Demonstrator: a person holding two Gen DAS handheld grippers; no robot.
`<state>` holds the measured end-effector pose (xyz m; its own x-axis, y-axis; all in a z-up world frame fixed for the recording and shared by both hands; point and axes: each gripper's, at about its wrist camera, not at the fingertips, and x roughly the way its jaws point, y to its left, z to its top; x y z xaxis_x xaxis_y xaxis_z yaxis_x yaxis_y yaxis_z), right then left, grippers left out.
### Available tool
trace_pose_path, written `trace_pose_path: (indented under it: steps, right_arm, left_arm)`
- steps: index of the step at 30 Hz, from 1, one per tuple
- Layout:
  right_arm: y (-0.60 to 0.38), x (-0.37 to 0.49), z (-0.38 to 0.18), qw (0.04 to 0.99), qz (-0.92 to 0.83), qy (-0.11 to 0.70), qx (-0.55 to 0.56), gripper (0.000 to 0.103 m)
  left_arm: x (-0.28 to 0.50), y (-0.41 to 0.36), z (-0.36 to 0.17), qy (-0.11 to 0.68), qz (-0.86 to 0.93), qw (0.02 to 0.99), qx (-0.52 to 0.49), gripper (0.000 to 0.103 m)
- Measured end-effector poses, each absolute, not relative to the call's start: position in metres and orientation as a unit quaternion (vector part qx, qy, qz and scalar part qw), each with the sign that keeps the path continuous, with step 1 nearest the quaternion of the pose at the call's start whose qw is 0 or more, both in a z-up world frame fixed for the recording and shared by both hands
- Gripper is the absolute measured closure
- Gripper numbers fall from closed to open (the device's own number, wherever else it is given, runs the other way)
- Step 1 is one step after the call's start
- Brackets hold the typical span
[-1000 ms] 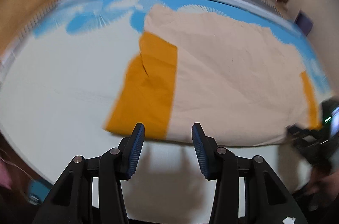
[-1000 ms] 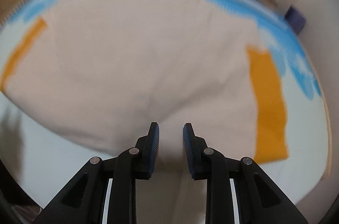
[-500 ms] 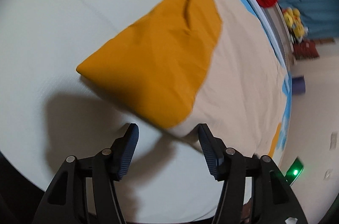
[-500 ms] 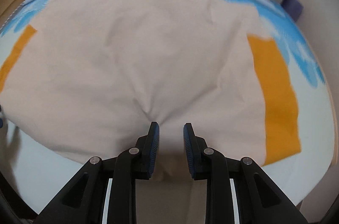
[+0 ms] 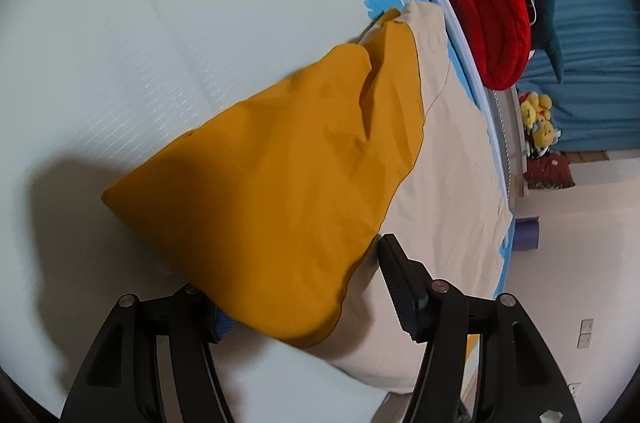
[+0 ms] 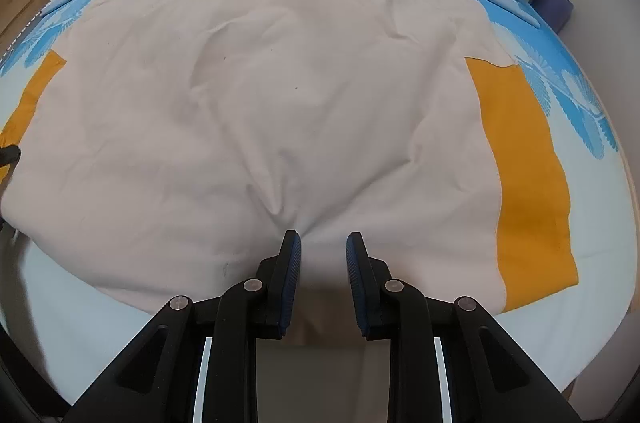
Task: Fold large clothes
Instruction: 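Grasp an orange side panel with the left tool and lift it inward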
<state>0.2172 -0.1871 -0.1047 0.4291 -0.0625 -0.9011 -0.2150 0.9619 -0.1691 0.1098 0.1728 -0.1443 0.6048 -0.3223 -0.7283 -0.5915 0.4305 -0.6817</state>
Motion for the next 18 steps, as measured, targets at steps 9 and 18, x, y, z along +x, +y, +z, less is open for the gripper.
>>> trace_pose_path:
  steps: [9, 18]
  right_arm:
    - [-0.182, 0.210, -0.102, 0.838, 0.035, 0.527, -0.138, 0.077]
    - [-0.167, 0.205, -0.071, 0.864, 0.007, 0.486, -0.132, 0.077]
  left_arm:
    - [0.131, 0.171, -0.147, 0.433, 0.089, 0.714, -0.543, 0.069]
    - [0.132, 0.167, -0.091, 0.416, 0.043, 0.764, -0.491, 0.091]
